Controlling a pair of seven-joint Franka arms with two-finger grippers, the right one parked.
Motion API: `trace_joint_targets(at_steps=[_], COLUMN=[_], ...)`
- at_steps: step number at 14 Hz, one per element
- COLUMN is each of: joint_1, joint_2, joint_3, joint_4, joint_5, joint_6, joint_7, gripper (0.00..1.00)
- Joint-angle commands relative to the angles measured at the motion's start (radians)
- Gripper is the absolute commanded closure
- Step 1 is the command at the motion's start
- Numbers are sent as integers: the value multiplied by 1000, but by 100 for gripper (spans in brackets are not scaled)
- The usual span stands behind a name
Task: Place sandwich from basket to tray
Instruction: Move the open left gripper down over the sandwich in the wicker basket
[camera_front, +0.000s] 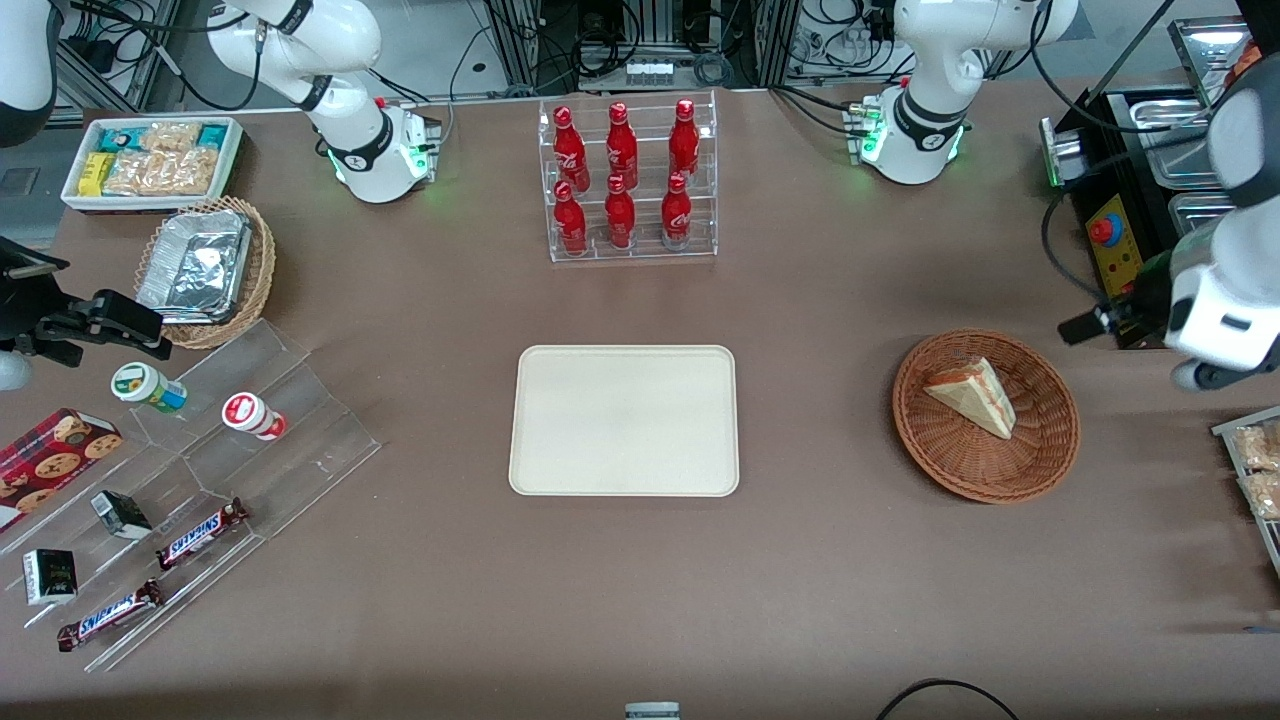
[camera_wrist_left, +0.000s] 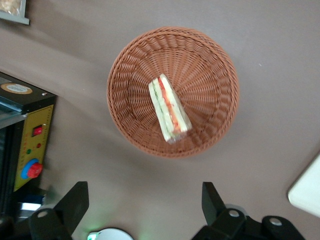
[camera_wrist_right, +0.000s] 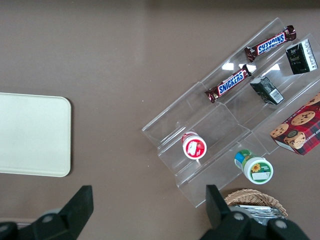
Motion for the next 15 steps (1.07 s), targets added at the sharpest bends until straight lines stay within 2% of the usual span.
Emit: trace_joint_targets(at_steps=[1, 4, 7, 9, 11, 15], joint_1=[2, 0, -14, -11, -11, -17], joint_2=[-29, -11, 52, 46, 79, 120], joint_3=[17, 30, 30, 30, 30, 28], joint_4=[-159, -267, -292, -409, -468, -486], joint_5=[17, 14, 15, 14, 14, 11], joint_6=[169, 312, 358, 523, 614, 660], joint_7=[-59, -214, -426, -495, -521, -538], gripper=[0, 0, 0, 0, 0, 0])
